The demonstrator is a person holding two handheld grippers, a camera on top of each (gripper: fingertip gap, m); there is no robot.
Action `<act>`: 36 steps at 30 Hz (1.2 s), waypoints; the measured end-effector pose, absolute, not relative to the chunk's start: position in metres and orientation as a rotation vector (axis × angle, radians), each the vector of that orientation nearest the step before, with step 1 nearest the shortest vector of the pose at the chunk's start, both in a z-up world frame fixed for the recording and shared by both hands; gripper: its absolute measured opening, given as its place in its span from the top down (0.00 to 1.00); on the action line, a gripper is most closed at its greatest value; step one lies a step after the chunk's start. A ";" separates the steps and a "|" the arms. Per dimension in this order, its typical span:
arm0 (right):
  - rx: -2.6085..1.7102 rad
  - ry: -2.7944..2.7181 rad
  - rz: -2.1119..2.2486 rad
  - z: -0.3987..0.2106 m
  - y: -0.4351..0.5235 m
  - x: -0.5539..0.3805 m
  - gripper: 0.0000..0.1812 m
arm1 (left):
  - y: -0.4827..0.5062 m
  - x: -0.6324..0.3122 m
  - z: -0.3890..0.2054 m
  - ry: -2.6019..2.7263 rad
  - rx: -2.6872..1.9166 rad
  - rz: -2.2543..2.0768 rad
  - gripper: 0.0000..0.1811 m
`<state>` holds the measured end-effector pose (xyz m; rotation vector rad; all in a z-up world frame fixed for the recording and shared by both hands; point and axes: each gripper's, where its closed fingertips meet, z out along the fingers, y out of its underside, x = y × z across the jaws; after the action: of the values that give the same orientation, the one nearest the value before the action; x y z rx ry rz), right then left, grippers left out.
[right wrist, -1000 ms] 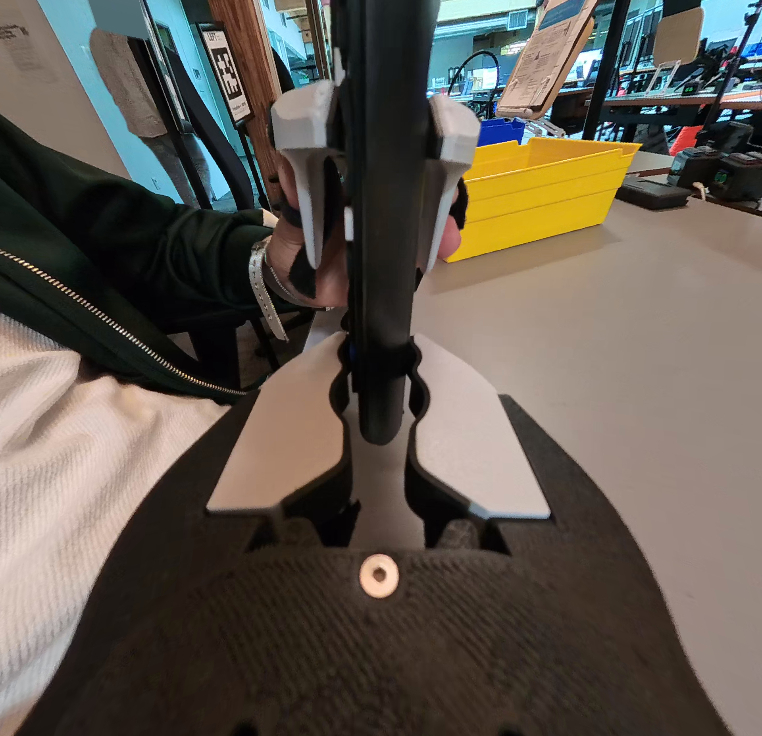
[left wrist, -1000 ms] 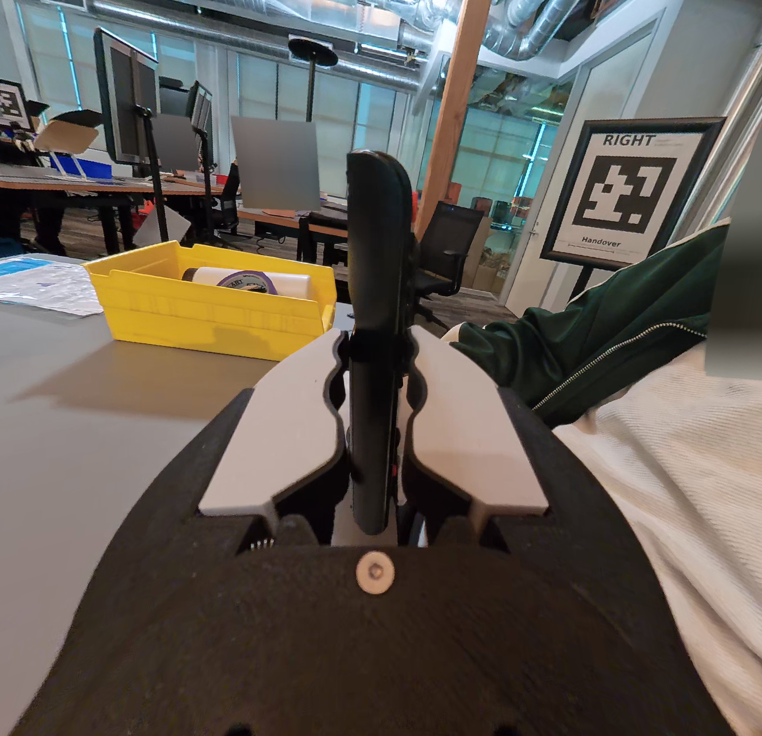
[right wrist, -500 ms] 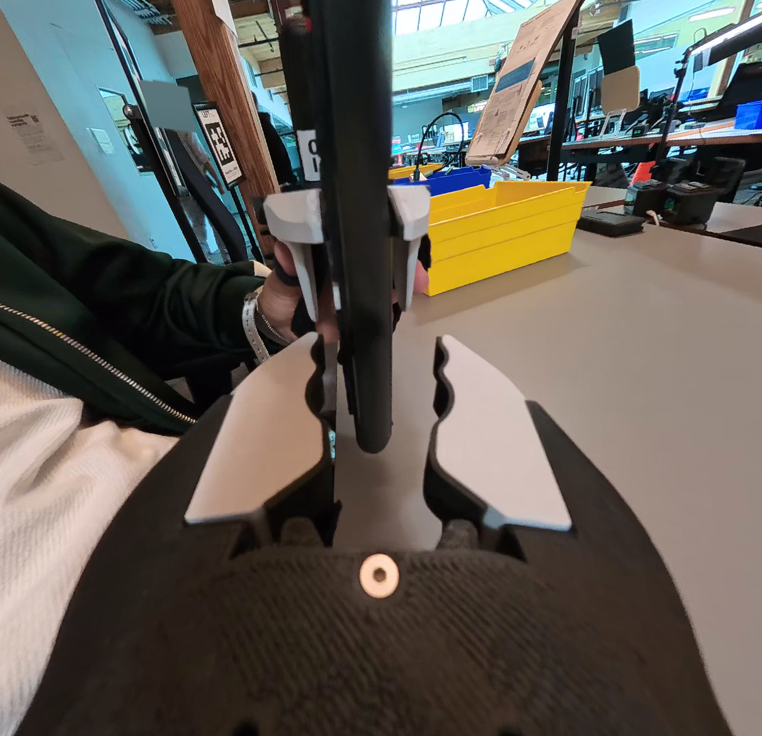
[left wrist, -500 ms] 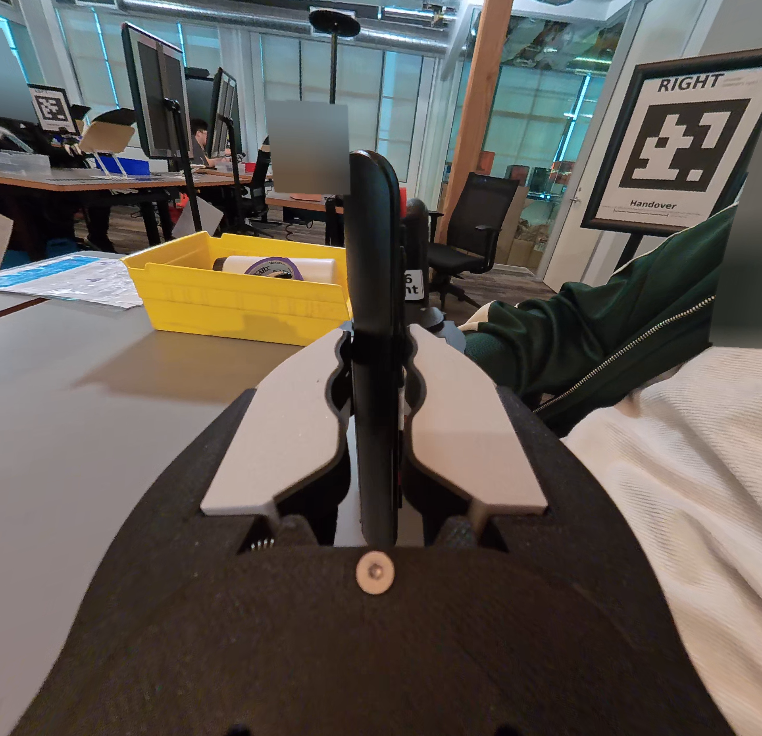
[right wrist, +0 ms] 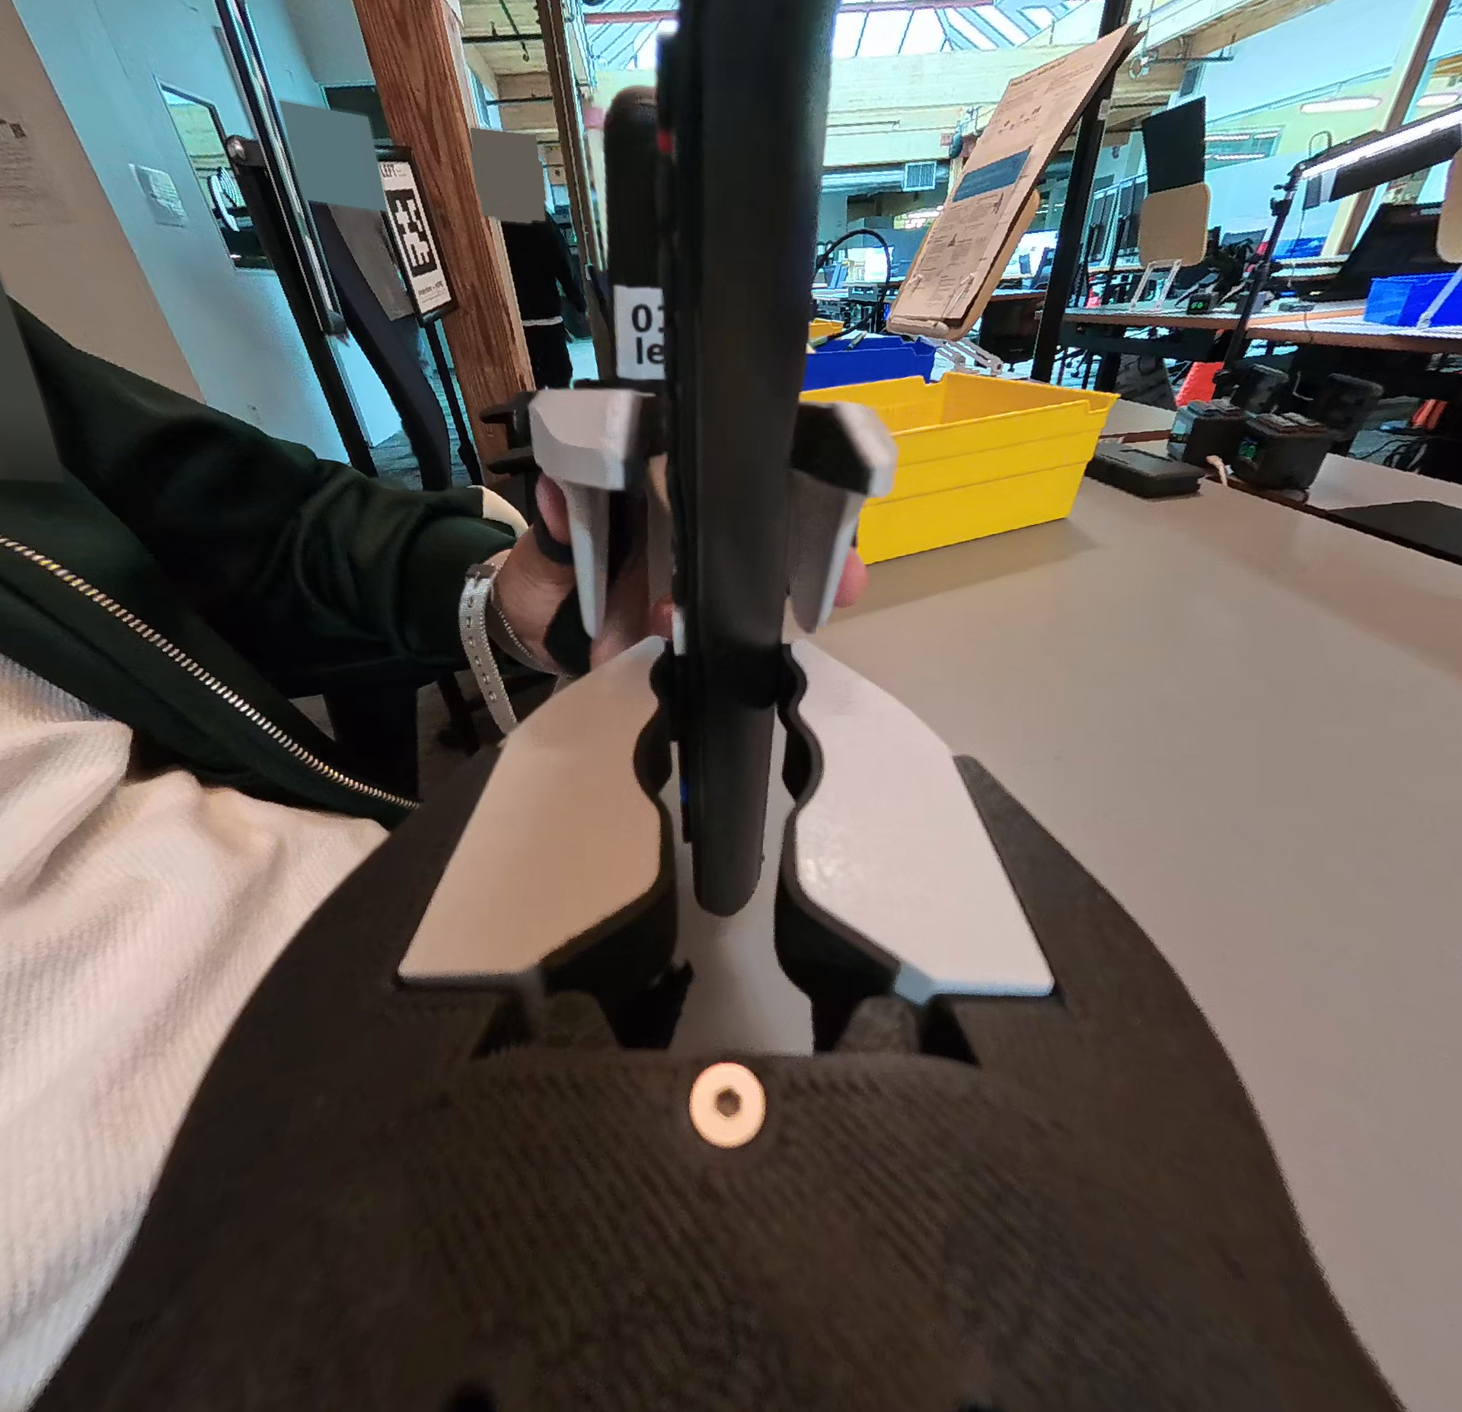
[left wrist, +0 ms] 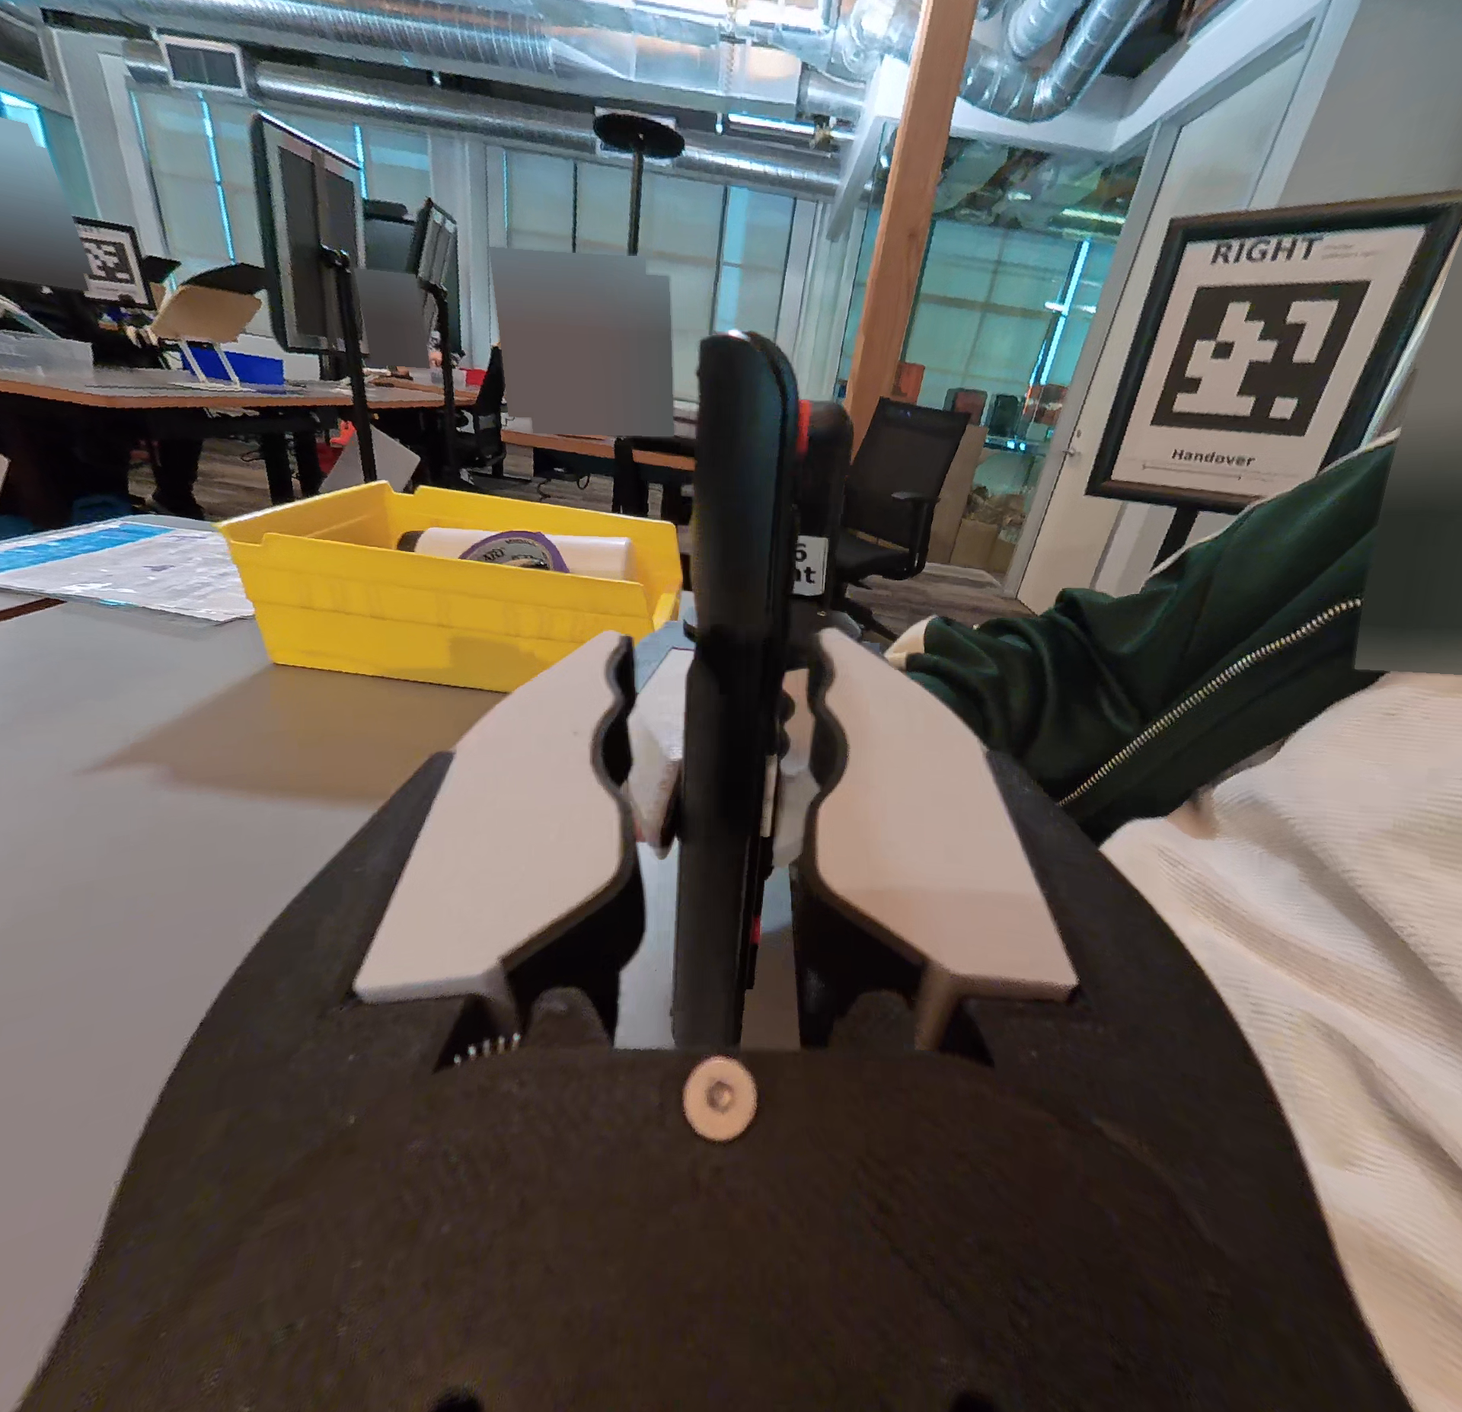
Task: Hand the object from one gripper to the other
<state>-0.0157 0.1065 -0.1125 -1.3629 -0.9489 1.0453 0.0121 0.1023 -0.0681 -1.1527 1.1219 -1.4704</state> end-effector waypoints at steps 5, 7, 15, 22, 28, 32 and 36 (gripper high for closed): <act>-1.377 -0.927 1.041 -0.111 0.112 -0.009 0.87 | 0.113 0.008 -0.068 1.057 -1.175 -1.513 0.72; -1.394 -0.921 1.026 -0.113 0.115 -0.006 0.87 | 0.117 0.007 -0.069 1.042 -1.187 -1.522 0.72; -1.426 -0.896 1.023 -0.115 0.120 -0.001 0.87 | 0.120 0.009 -0.076 1.031 -1.237 -1.545 0.72; -1.438 -0.906 0.994 -0.118 0.121 -0.002 0.87 | 0.121 0.008 -0.075 1.024 -1.233 -1.545 0.72; -1.449 -0.886 1.024 -0.118 0.122 -0.001 0.87 | 0.121 0.008 -0.075 1.026 -1.233 -1.551 0.72; -1.455 -0.883 1.007 -0.118 0.124 0.000 0.87 | 0.121 0.007 -0.075 1.023 -1.233 -1.552 0.72; -1.456 -0.882 1.016 -0.118 0.123 -0.001 0.87 | 0.121 0.008 -0.075 1.028 -1.235 -1.556 0.72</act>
<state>-0.0005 0.1232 -0.1184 -1.4563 -0.8820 1.0164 0.0077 0.1205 -0.0752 -1.2346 1.0276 -1.5563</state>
